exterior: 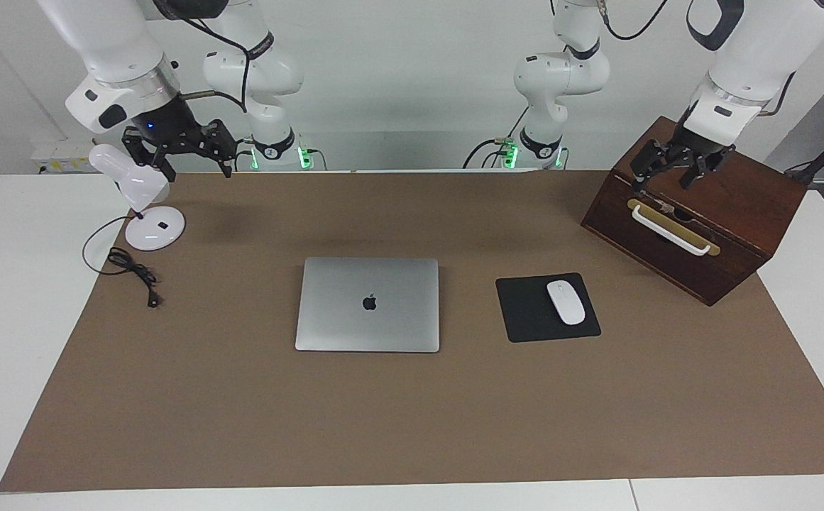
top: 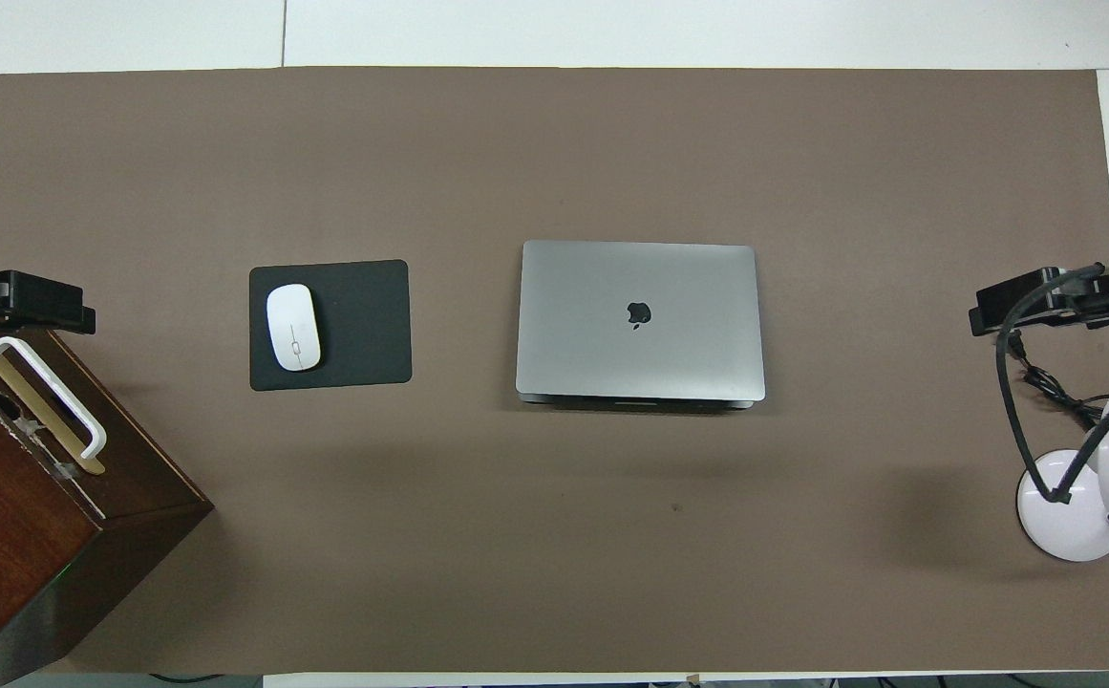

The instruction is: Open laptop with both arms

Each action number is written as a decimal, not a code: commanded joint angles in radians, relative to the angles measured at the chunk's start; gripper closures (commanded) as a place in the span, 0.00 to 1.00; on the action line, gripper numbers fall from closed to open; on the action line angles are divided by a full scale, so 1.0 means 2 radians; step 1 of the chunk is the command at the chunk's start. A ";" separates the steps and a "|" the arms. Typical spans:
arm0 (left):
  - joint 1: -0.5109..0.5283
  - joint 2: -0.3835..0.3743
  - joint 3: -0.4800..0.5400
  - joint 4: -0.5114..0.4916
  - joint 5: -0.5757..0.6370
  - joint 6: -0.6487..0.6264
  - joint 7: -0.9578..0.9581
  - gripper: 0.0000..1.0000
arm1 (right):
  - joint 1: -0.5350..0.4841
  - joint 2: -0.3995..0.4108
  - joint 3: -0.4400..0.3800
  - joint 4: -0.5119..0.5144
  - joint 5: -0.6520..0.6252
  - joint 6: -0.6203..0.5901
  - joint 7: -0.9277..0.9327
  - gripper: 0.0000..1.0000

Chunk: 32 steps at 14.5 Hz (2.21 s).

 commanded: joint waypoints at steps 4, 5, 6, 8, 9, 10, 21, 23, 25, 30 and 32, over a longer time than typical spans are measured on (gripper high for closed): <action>0.006 0.000 -0.001 0.003 0.009 0.002 0.007 0.00 | -0.015 -0.009 0.009 -0.014 0.009 0.004 -0.007 0.00; 0.006 0.000 -0.001 0.003 0.009 0.003 0.006 0.00 | -0.015 -0.011 0.009 -0.018 0.009 0.004 0.001 0.00; 0.006 0.000 -0.001 0.003 0.009 0.003 0.004 0.00 | -0.015 -0.011 0.011 -0.020 0.009 0.005 0.018 0.00; 0.006 -0.001 -0.001 0.003 0.009 0.003 0.005 0.00 | -0.015 -0.012 0.022 -0.031 0.010 0.004 0.066 0.00; 0.006 -0.001 -0.001 0.003 0.009 0.003 0.005 0.00 | -0.015 -0.013 0.029 -0.038 0.016 0.005 0.093 0.00; 0.005 -0.002 -0.001 0.003 0.009 0.003 0.009 0.00 | -0.015 -0.015 0.031 -0.042 0.033 0.005 0.119 0.00; 0.002 -0.004 -0.001 0.005 0.009 0.030 -0.001 0.00 | -0.014 -0.041 0.042 -0.126 0.116 0.070 0.301 0.00; 0.002 -0.003 -0.001 0.003 0.009 0.054 -0.002 0.44 | -0.013 -0.051 0.057 -0.149 0.125 0.099 0.318 0.00; 0.005 -0.002 -0.001 0.005 0.008 0.051 -0.001 0.96 | -0.010 -0.058 0.059 -0.175 0.139 0.132 0.337 0.00; 0.006 -0.004 -0.001 0.003 0.008 0.028 -0.002 1.00 | -0.010 -0.068 0.075 -0.218 0.157 0.179 0.383 0.00; 0.005 -0.004 -0.002 0.002 0.008 0.034 -0.002 1.00 | -0.008 -0.068 0.086 -0.229 0.169 0.191 0.410 0.00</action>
